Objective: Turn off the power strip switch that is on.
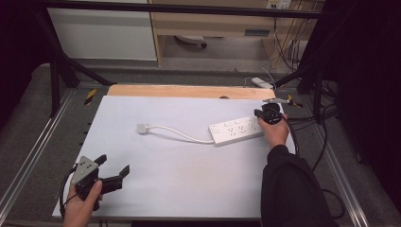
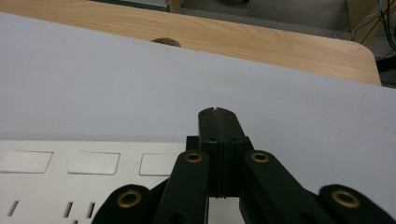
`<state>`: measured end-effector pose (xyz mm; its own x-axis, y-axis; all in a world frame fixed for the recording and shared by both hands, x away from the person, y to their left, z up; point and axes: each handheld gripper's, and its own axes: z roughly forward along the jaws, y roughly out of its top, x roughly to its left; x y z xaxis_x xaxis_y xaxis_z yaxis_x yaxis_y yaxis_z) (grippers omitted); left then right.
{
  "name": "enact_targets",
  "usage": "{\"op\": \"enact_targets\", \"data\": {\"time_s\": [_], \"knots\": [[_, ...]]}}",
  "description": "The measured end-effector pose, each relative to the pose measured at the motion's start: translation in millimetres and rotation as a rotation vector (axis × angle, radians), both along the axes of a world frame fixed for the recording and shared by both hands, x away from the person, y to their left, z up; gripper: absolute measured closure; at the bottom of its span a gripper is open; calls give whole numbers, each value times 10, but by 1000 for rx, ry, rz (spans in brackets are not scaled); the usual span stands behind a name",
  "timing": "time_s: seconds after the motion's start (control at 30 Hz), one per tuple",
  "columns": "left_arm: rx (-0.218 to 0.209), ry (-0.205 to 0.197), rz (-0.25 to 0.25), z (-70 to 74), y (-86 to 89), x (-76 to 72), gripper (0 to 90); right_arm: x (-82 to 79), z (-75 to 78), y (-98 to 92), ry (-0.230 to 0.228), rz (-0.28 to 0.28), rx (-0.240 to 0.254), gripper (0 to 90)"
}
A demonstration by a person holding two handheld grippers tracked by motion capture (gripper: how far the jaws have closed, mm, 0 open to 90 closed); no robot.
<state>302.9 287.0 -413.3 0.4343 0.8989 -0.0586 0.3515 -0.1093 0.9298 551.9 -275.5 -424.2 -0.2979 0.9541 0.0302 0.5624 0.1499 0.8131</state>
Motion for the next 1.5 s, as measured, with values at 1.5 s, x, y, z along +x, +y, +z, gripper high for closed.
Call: {"op": "enact_targets", "data": {"time_s": [1.5], "knots": [[4, 6, -6, -1, -4, 3, 54, -42, -133, 115, 6, 21, 16, 900]]}}
